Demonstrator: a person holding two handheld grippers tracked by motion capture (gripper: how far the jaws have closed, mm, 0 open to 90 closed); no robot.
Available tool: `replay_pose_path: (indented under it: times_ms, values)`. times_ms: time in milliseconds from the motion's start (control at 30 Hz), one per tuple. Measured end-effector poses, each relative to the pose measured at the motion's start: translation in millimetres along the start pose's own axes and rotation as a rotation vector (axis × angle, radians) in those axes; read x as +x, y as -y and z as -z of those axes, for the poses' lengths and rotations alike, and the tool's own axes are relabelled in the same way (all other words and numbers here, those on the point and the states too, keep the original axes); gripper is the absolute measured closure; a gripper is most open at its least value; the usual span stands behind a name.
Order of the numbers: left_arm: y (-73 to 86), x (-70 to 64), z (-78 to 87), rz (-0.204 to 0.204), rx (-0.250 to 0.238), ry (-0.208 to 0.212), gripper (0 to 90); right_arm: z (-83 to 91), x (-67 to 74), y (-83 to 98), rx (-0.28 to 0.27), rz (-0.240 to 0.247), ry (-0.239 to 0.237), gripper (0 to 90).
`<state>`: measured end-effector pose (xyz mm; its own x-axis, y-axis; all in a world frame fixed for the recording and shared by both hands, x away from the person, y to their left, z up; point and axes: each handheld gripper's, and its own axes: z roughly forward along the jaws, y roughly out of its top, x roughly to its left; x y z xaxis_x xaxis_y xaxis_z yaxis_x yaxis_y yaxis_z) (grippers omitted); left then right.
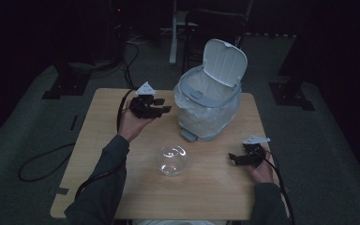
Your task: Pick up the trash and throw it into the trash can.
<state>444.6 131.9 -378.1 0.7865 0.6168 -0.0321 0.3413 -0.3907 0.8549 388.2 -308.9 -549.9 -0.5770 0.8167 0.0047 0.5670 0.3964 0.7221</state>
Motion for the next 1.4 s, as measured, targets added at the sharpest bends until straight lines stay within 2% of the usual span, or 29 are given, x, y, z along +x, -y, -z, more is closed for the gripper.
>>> replay_pose_path:
  times_ms: [33,267,433,633,733,800,933,1000,1100,1167,1267,1300,1400]
  values:
    - [9.6,-0.5,3.5,0.009,0.004,-0.002,53.4,0.0,0.0,0.0,0.000,0.000,0.000,11.3]
    - [48.8,-7.3,14.4,0.042,0.002,-0.002,51.4,0.0,0.0,0.0,0.000,0.000,0.000,11.3]
    - [81.7,-18.4,17.8,0.061,0.007,-0.002,51.0,0.1,0.4,0.1,0.000,-0.004,0.000,11.3]
    - [109.2,-33.0,17.9,0.081,0.031,0.013,53.2,0.2,0.6,0.1,0.002,-0.005,0.001,11.3]
    - [118.6,-40.9,15.6,0.089,0.030,0.045,55.2,0.2,0.7,0.1,0.001,-0.006,0.001,11.3]
    - [123.2,-45.1,11.6,0.083,0.048,0.057,55.9,0.2,0.8,0.1,0.002,-0.006,0.002,11.3]
    - [130.8,-48.5,2.8,0.084,0.083,0.066,57.4,0.2,0.8,0.1,0.002,-0.006,0.002,11.3]
    - [133.5,-49.8,-0.7,0.074,0.105,0.056,60.5,0.2,0.8,0.1,0.002,-0.006,0.002,11.3]
    - [136.0,-48.5,-2.2,0.082,0.093,0.071,62.3,0.2,0.8,0.1,0.002,-0.006,0.002,11.3]
    - [138.0,-46.2,-1.3,0.079,0.084,0.063,62.3,0.2,0.8,0.1,0.002,-0.006,0.002,11.3]
    - [141.8,-41.4,0.8,0.097,0.077,0.056,62.5,0.3,0.8,0.1,0.002,-0.006,0.002,11.3]
    - [146.6,-36.6,3.2,0.115,0.071,0.042,62.5,0.3,0.9,0.1,0.002,-0.007,0.002,11.3]
    - [152.9,-32.8,-0.1,0.116,0.112,0.020,63.3,0.3,0.8,0.1,0.002,-0.006,0.002,11.3]
